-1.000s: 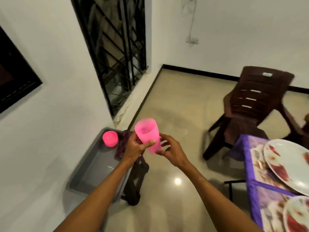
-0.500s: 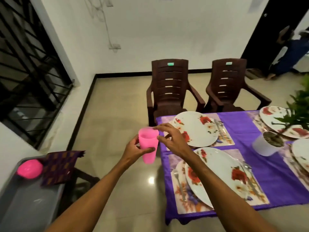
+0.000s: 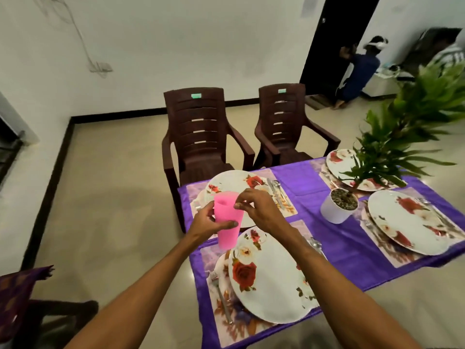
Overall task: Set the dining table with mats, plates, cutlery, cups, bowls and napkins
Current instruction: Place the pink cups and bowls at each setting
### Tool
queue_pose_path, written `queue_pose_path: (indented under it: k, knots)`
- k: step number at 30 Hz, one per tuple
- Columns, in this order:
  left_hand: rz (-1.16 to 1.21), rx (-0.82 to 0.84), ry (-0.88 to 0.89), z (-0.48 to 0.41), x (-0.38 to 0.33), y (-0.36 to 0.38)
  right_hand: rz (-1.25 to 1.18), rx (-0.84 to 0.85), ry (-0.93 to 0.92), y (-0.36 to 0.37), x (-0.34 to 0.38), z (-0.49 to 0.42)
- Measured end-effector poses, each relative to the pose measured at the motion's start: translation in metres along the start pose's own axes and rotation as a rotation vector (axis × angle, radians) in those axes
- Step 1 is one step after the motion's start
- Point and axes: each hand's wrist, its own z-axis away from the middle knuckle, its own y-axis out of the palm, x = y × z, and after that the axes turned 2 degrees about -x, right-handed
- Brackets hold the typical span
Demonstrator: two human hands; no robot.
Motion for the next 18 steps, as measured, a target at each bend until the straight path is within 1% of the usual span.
queue_pose_path:
  k: [5, 8, 11, 15, 18]
  knots:
    - [0.013, 0.035, -0.048, -0.02, -0.015, 0.026, 0.04, -0.111, -0.037, -0.018, -0.021, -0.002]
    - [0.007, 0.042, -0.055, -0.029, -0.024, 0.042, 0.034, -0.148, -0.056, -0.029, -0.036, -0.003]
    - [-0.014, 0.042, -0.094, -0.036, -0.032, 0.06, -0.003, -0.177, -0.066, -0.041, -0.055, -0.005]
    - [-0.045, 0.007, -0.153, -0.046, -0.045, 0.091, -0.05, -0.175, -0.08, -0.062, -0.087, -0.006]
    - [-0.075, -0.02, -0.184, -0.049, -0.05, 0.122, -0.126, -0.225, -0.083, -0.089, -0.113, -0.009]
